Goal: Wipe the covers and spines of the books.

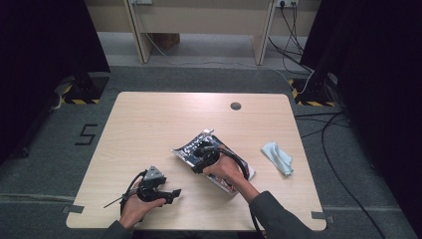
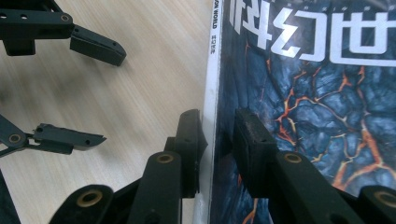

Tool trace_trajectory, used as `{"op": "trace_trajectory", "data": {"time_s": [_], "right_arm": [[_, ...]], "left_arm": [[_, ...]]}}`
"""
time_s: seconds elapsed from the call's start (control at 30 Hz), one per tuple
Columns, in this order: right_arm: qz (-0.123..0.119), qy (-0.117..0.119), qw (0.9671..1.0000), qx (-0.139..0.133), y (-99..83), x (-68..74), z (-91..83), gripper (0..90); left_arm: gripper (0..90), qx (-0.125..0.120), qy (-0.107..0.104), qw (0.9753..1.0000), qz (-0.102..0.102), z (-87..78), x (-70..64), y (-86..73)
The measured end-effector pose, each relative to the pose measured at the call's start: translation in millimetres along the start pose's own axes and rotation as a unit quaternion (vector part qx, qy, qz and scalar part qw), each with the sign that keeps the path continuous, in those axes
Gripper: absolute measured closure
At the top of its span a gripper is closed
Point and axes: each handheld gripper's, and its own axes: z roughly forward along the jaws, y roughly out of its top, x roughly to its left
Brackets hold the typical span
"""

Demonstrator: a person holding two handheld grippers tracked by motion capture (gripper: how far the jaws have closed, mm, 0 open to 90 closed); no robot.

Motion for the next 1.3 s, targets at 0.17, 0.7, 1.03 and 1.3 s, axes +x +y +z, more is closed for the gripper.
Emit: {"op": "trace_trajectory", "data": {"time_s": [0.17,0.7,1.03,1.3], "right_arm": [[0.003,0.008,0.9999,0.007,-2.1,2.7,7.8,69.2],[0.029,0.017,0.999,-0.03,-3.9,-7.3,-0.6,66.7],[0.07,-0.039,0.9947,-0.064,-27.0,-47.5,-20.4,51.8],[0.109,-0.074,0.9881,-0.079,-47.7,-79.4,-25.3,43.9]], "left_arm": [[21.3,0.0,-0.001,1.0,-0.001,0.5,-1.0,-0.3],[21.3,-0.001,-0.005,1.0,-0.001,1.4,-4.0,1.2],[21.6,-0.008,-0.026,0.9996,-0.006,9.7,-14.8,4.4],[22.7,-0.012,-0.039,0.9991,-0.009,22.0,-24.4,12.1]]}}
